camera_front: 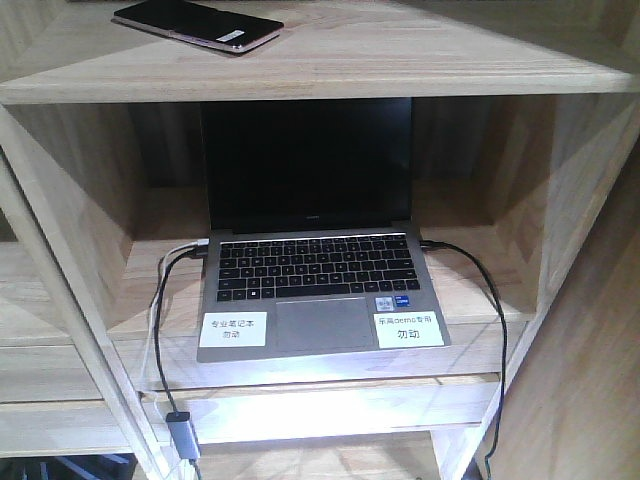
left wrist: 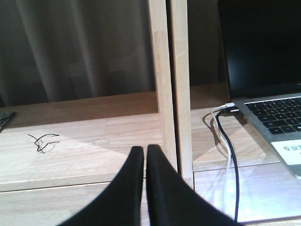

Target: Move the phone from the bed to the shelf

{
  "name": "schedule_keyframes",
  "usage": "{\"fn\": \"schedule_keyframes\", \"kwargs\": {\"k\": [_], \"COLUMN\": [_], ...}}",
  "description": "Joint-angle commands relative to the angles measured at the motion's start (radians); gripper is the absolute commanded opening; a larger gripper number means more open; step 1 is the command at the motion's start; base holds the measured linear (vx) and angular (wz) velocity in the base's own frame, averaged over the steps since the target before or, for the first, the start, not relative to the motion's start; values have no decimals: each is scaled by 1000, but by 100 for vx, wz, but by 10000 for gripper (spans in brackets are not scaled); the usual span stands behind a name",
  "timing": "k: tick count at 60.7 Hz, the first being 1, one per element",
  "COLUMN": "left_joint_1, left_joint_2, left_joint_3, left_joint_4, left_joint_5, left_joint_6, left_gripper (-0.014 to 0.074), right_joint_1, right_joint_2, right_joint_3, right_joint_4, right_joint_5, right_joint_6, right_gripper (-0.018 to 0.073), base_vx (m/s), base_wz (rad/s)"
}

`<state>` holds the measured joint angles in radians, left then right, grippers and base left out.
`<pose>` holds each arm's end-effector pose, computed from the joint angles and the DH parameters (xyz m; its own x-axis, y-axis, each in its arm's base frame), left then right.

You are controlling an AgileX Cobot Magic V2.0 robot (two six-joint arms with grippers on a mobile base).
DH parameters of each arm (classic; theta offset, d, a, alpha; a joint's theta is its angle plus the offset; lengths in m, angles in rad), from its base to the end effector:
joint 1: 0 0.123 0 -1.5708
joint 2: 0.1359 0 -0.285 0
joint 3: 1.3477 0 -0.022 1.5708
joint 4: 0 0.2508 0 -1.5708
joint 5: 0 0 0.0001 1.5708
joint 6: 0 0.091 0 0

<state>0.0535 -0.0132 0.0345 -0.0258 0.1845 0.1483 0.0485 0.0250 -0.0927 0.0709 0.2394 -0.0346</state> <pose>0.0562 0.0026 0.1855 -0.1232 0.1162 -0.9856 -0.0339 0.9920 0.1212 0.0536 0.0041 0.2214 -0.0859 0.0301 -0.9958 -0.0623 0.9974 0.0356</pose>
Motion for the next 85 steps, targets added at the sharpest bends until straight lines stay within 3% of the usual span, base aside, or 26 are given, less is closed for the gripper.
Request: {"fn": "schedule_keyframes", "kwargs": {"k": [1, 10, 85], "left_joint_1": [-6, -6, -6], "left_joint_2": [-14, -13, -13], "left_joint_3": [-22, -22, -22], "left_joint_4": [-9, -9, -9], "left_joint_5": [-73, -73, -73], "left_joint_6": [-6, -6, -6], "left_gripper": [1, 1, 1], "right_joint_1": [-12, -10, -10], "right_joint_2": [-53, -48, -48], "right_joint_3": [40, 129, 125], "right_joint_4": [-15, -7, -9], "right_joint_5": [-151, -286, -266], "right_joint_6": [-3, 23, 26], "right_gripper": [-6, -6, -6], "base_vx": [0, 0, 0], "base_wz": [0, 0, 0]}}
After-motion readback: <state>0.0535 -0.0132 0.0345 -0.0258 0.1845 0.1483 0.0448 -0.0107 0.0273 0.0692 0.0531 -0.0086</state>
